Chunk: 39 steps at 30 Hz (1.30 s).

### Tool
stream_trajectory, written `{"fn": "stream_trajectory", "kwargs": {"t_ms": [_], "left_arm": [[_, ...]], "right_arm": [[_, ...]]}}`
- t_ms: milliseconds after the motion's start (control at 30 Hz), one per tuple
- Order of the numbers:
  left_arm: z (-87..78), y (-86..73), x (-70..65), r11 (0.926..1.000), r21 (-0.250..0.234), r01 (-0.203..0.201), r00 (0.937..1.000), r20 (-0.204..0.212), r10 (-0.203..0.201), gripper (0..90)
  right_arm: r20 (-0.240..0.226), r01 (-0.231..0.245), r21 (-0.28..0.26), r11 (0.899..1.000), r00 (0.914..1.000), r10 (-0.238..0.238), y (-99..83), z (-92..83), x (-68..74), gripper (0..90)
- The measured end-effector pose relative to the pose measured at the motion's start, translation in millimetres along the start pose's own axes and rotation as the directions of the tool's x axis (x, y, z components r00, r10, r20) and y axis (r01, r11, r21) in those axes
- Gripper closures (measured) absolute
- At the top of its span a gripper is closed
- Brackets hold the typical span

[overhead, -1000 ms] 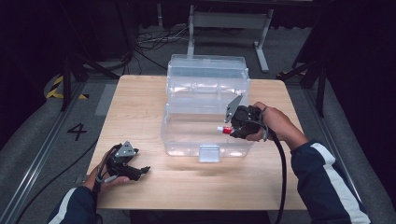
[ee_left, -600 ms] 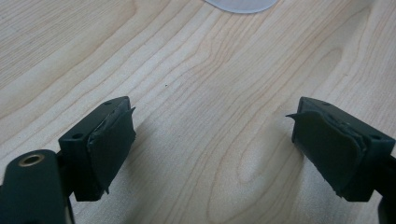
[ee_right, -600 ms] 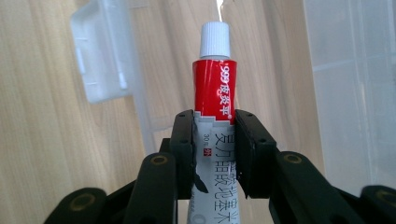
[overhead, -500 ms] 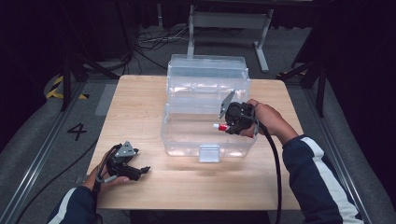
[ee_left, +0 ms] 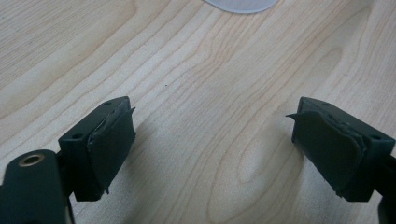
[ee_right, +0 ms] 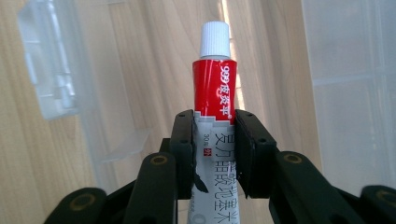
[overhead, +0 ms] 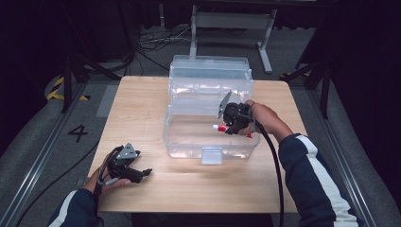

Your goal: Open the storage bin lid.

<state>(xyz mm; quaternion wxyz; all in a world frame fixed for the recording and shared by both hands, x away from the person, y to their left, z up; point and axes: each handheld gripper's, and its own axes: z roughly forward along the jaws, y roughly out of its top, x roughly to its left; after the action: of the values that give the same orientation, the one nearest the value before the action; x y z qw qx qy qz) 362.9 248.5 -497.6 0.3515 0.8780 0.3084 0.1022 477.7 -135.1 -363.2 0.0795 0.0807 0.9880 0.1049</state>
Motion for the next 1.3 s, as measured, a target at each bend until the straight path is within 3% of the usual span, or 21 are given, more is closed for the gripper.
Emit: {"fn": "stream_trajectory", "kwargs": {"t_ms": [567,1300], "left_arm": [[0.0,0.0,0.1,1.0,0.0,-0.002,1.0,0.0,0.002,13.3],[0.0,0.0,0.1,1.0,0.0,0.0,1.0,0.001,0.0,13.3]], "right_arm": [[-0.053,-0.01,0.053,0.999,0.9985,0.013,-4.6,31.5,-1.9,71.1],[-0.091,0.005,0.097,0.995,0.9959,0.004,-11.5,52.2,-2.3,70.9]]}}
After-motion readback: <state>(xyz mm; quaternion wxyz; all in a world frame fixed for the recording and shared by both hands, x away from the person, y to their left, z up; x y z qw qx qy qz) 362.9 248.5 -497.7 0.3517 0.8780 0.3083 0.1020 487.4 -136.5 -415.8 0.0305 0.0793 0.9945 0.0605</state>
